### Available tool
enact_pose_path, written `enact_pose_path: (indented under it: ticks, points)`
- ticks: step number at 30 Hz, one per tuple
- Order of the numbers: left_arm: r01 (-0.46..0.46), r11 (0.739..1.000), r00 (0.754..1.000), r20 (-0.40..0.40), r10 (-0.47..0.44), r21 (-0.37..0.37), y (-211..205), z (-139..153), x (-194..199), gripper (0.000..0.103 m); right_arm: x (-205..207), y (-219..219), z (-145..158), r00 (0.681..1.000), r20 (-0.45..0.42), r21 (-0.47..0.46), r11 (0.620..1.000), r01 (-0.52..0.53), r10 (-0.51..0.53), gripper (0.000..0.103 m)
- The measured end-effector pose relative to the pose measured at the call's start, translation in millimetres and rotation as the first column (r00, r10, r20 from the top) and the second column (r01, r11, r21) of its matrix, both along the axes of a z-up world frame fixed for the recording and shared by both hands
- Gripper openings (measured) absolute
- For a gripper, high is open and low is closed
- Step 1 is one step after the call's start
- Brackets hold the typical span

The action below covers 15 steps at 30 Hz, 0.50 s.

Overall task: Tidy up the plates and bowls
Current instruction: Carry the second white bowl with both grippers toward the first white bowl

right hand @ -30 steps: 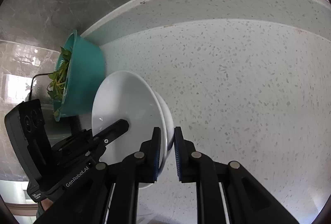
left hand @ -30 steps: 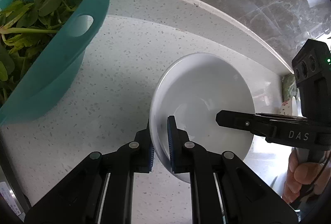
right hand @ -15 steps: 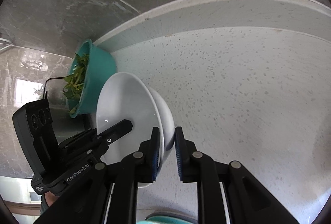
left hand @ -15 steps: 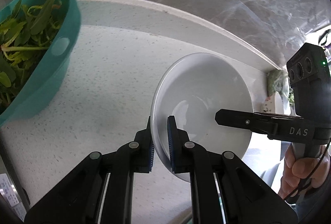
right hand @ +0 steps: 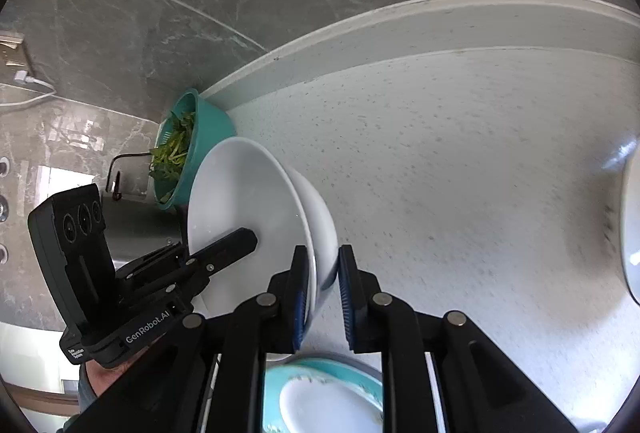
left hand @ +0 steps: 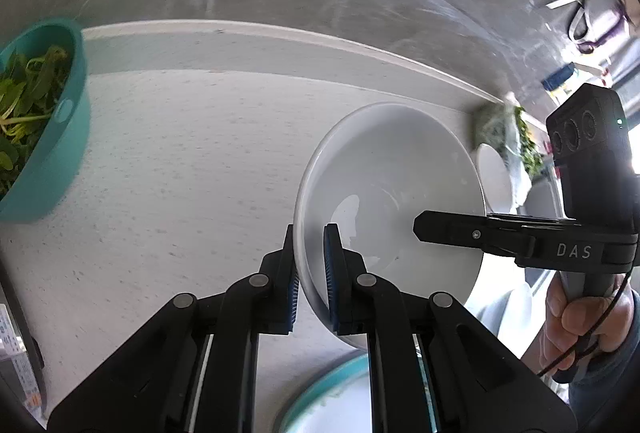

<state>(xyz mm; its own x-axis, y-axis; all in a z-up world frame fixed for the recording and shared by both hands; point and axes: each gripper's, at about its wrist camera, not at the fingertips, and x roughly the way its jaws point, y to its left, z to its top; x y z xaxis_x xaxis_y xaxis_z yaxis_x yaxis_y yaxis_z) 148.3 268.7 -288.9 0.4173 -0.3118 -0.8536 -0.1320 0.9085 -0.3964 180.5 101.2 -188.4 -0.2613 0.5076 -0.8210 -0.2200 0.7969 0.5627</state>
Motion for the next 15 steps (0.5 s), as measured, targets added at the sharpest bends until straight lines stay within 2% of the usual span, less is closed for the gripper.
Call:
enact_pose_path:
  ticks: [6, 15]
  points:
    - [0.047, 0.999, 0.999, 0.015, -0.047, 0.005, -51.7, 19.8, -12.1, 0.01, -9.4, -42.2, 21.1, 0.999, 0.008, 0.015, 0.999, 0.031, -0.032, 0.018]
    - [0.114, 0.993, 0.993, 0.011, -0.114, -0.008, -144.7, 27.3, -28.7, 0.01, -25.2, -119.0, 41.0, 0.995, 0.001, 0.027, 0.995, 0.096, -0.096, 0.018]
